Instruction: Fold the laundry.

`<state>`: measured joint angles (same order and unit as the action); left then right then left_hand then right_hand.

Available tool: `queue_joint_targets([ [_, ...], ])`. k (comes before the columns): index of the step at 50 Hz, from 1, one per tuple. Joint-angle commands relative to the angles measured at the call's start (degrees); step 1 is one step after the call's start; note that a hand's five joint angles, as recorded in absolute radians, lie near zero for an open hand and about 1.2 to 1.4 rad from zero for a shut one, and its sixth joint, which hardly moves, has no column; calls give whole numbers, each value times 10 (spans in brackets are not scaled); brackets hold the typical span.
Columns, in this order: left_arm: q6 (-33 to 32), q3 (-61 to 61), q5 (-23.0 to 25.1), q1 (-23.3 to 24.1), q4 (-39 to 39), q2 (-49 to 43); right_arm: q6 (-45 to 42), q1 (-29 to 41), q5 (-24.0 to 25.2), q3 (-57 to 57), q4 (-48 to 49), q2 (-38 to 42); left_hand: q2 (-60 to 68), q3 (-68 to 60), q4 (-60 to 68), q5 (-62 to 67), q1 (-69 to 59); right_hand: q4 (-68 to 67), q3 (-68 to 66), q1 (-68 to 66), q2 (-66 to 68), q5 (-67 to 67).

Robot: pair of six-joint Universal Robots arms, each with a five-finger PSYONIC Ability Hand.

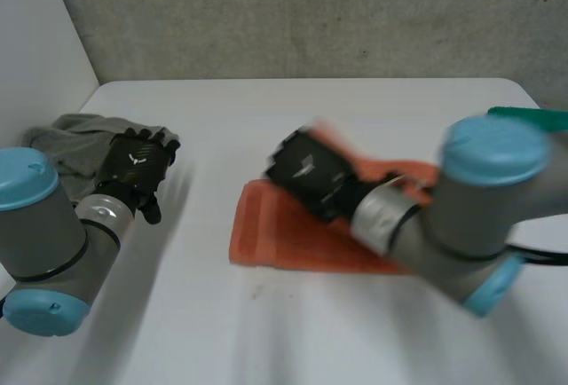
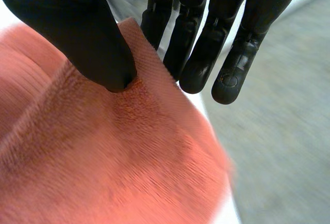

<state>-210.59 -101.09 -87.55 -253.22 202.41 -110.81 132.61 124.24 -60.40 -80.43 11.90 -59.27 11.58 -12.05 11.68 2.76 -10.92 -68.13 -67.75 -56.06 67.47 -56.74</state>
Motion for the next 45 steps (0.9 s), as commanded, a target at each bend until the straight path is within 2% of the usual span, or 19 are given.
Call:
queue_joint_targets([
  [1, 0, -2, -1, 4, 0, -2, -19, 57, -5, 41, -5, 86, -15, 20, -16, -27, 9, -119, -123, -239, 125, -133],
  [2, 0, -2, -1, 7, 0, -2, -18, 57, -8, 42, -4, 89, -15, 20, -16, -27, 9, -119, -123, -239, 125, -133],
  [5, 0, 0, 0, 14, 0, -2, -10, 55, -25, 51, -2, 91, -15, 20, -16, -27, 9, 268, 264, 147, -261, 254],
  [6, 0, 1, 0, 16, 0, -2, -3, 53, -61, 58, -5, 88, -15, 20, -16, -27, 9, 524, 520, 403, -517, 510],
  [7, 0, 3, 0, 18, 0, -2, 1, 53, -87, 60, -6, 86, -15, 20, -16, -27, 9, 581, 577, 461, -575, 567],
  [9, 0, 6, 0, 23, 0, -2, 19, 51, -144, 60, -10, 78, -15, 20, -16, -27, 9, 581, 577, 461, -575, 567],
  [10, 0, 8, 0, 25, 0, -2, 48, 44, -193, 56, -16, 65, -15, 20, -16, -27, 9, 581, 577, 461, -575, 567],
  [13, 0, 14, 0, 40, 1, 0, 95, 11, -225, 40, -27, 38, -15, 20, -16, -27, 9, 581, 577, 461, -575, 567],
  [14, 0, 16, 0, 46, 1, 0, 132, -29, -225, 9, -37, 11, -15, 20, -16, -27, 9, 581, 577, 461, -575, 567],
  [19, 0, 32, 0, 83, 1, -3, 192, -123, -186, -91, -62, -77, -15, 20, -16, -27, 9, 581, 577, 461, -575, 567],
  [26, 0, 46, -1, 106, 1, -11, 189, -207, -135, -205, -56, -90, -15, 20, -16, -27, 9, 581, 577, 461, -575, 567],
  [28, -1, 47, -1, 109, 1, -13, 178, -229, -126, -226, -53, -86, -15, 20, -16, -27, 9, 465, 461, 344, -458, 451],
  [30, -1, 47, -1, 112, 1, -15, 165, -240, -125, -230, -51, -80, -15, 20, -16, -27, 9, 280, 276, 160, -274, 266],
  [31, -1, 48, -1, 113, 1, -17, 150, -247, -127, -230, -48, -68, -15, 20, -16, -27, 9, 90, 86, -31, -83, 76],
  [34, -1, 47, -1, 114, 0, -17, 122, -254, -130, -224, -46, -52, -15, 20, -16, -27, 9, -89, -92, -209, 95, -102],
  [41, -1, 34, -2, 112, -4, 1, 83, -246, -193, -172, -33, -51, -15, 20, -16, -27, 9, -119, -123, -239, 125, -133],
  [43, 0, 29, -2, 108, -5, 17, 84, -226, -206, -148, -31, -63, -15, 20, -16, -27, 9, -119, -123, -239, 125, -133],
  [45, 0, 26, -2, 106, -4, 30, 83, -171, -211, -113, -34, -81, -16, 20, -17, -28, 9, -119, -123, -239, 125, -133],
])
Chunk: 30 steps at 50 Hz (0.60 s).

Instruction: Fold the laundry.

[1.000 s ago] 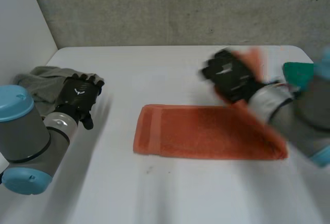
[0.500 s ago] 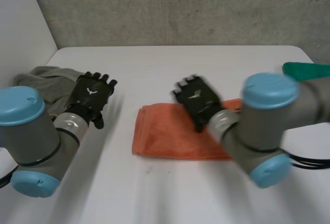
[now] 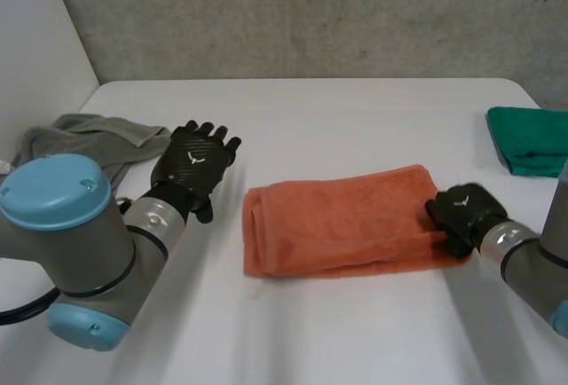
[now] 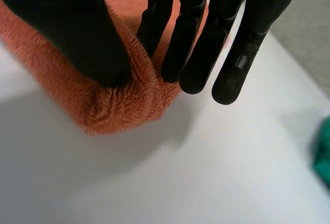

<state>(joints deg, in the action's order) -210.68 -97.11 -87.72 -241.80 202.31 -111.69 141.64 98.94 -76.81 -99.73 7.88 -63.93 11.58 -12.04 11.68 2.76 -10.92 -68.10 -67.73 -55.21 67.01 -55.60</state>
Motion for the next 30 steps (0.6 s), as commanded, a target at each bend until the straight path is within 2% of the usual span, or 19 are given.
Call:
queue_joint_targets([
  [1, 1, -14, 0, -9, -3, 41, -9, 102, -48, 90, 6, -39, -16, 20, -17, -28, 9, -119, -123, -248, 130, -144],
  [5, 1, -14, 0, -23, -4, 58, -14, 217, -47, 155, -5, -24, -16, 20, -17, -28, 9, -119, -123, -248, 130, -144],
  [14, 21, -15, -1, -58, -5, 89, -25, 377, -12, 200, -5, 62, -16, 20, -17, -28, 9, -119, -123, -248, 130, -144],
  [16, 35, -15, 0, -60, -6, 89, -25, 385, -16, 207, -8, 85, -15, 20, -16, -27, 9, -68, -72, -197, 79, -93],
  [19, 62, -14, 1, -59, -7, 89, -16, 383, -33, 215, -12, 91, -15, 20, -16, -27, 9, 479, 475, 350, -468, 454],
  [20, 70, -13, 1, -59, -7, 89, -7, 383, -52, 215, -14, 84, -15, 20, -16, -27, 9, 581, 577, 452, -570, 556],
  [23, 95, -6, 1, -54, -7, 86, 26, 380, -75, 215, -14, 66, -15, 20, -16, -27, 9, 581, 577, 452, -570, 556],
  [27, 121, 12, 1, -46, -7, 83, 131, 327, -82, 202, -15, 27, -12, 17, -13, -24, 5, 581, 577, 452, -570, 556],
  [28, 127, 17, 1, -40, -9, 82, 184, 296, -79, 192, -15, 6, -9, 13, -10, -20, 2, 581, 577, 452, -570, 556],
  [30, 141, 38, 3, -16, -16, 71, 230, 268, -76, 183, -15, -15, -2, 7, -3, -14, -5, 581, 577, 452, -570, 556],
])
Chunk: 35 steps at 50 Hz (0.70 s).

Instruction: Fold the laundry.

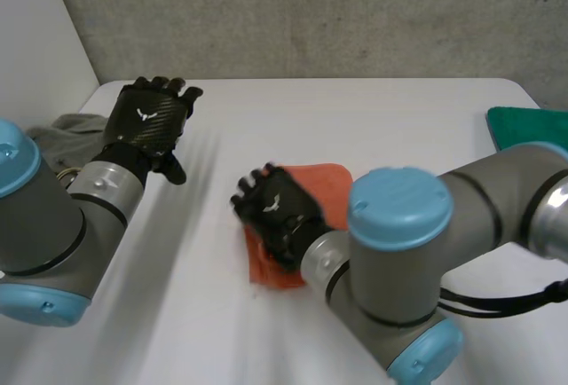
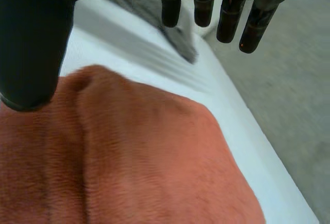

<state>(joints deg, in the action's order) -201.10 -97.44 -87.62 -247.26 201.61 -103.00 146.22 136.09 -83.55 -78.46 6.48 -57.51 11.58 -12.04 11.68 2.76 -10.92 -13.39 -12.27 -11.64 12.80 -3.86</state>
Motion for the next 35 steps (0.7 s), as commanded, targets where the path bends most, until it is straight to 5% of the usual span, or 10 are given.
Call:
queue_joint_targets([
  [1, 51, 49, 2, 50, -15, -22, 204, -115, -6, -32, -2, -87, -2, 7, -3, -14, -5, 34, 23, 16, -28, 39],
  [9, 118, 145, 6, 127, -74, -114, 263, -179, 18, -24, -58, -93, 0, 5, -1, -12, -6, 34, 23, 16, -28, 39],
  [15, 149, 231, 4, 165, -135, -226, 266, -191, 28, 20, -99, -19, 7, -2, 6, -5, -13, 34, 23, 16, -28, 39],
  [28, 137, 267, -73, 161, -219, -295, 247, -185, 58, 95, -155, 92, 22, -17, 21, 10, -28, 34, 23, 16, -28, 39],
  [35, 89, 248, -77, 157, -251, -286, 159, -183, 45, 109, -157, 115, 18, -14, 17, 7, -25, 34, 23, 16, -28, 39],
])
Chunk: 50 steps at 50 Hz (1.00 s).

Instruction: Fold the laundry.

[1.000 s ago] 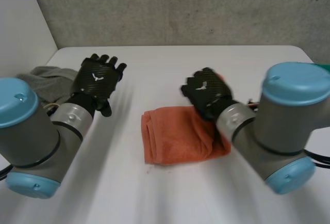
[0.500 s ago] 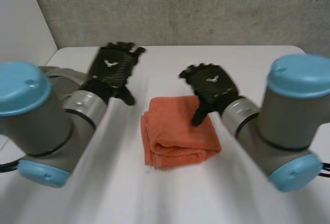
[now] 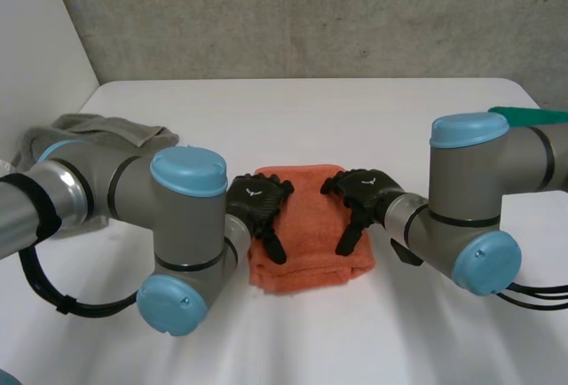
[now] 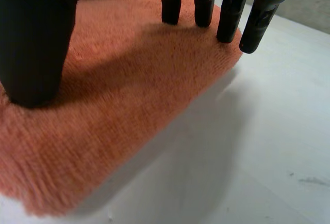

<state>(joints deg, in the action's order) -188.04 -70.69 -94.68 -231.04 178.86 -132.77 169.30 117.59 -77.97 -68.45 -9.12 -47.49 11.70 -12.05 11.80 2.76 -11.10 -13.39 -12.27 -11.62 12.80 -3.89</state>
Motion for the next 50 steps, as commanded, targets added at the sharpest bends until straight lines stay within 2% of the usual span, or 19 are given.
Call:
queue_joint_targets([
  [1, -46, -20, -7, -5, -26, 14, -82, 2, -12, 9, -1, 14, 17, -14, 16, 7, -23, 34, 23, 16, -28, 39],
  [5, -64, -19, -5, 1, -28, 20, -107, -3, -17, -3, 3, -2, 9, -5, 8, -2, -15, 34, 23, 16, -28, 39],
  [9, -69, -18, 0, 1, -26, 66, -106, -5, -20, -35, 28, -42, 5, -2, 4, -5, -11, 34, 23, 16, -28, 39],
  [13, -68, -11, 26, -5, -21, 116, -104, 3, -22, -133, 127, -142, -1, 5, -2, -12, -5, 34, 23, 16, -28, 39],
  [17, -66, 3, 89, -24, -24, 159, -107, 11, -22, -227, 212, -210, 4, 0, 3, -7, -10, 34, 23, 16, -28, 39],
  [18, -63, 9, 124, -37, -28, 175, -106, 14, -23, -243, 227, -219, 5, -2, 4, -5, -11, 34, 23, 16, -28, 39],
  [21, -58, 14, 178, -56, -36, 194, -104, 36, -26, -296, 269, -233, 12, -9, 11, 1, -18, 34, 23, 16, -28, 39],
  [23, -51, 18, 222, -71, -53, 204, -103, 52, -26, -315, 280, -232, 12, -9, 11, 1, -18, 34, 23, 16, -28, 39],
  [27, -44, 28, 253, -84, -86, 215, -103, 83, -24, -347, 291, -219, 12, -9, 11, 1, -18, 34, 23, 16, -28, 39],
  [37, -44, 24, 256, -85, -94, 216, -124, 94, -71, -321, 350, -118, 9, -5, 8, -2, -15, 34, 23, 16, -28, 39],
  [50, -43, 7, 256, -86, -91, 215, -154, 93, -74, -270, 357, -71, 9, -5, 8, -2, -15, -117, -128, -134, 123, -112],
])
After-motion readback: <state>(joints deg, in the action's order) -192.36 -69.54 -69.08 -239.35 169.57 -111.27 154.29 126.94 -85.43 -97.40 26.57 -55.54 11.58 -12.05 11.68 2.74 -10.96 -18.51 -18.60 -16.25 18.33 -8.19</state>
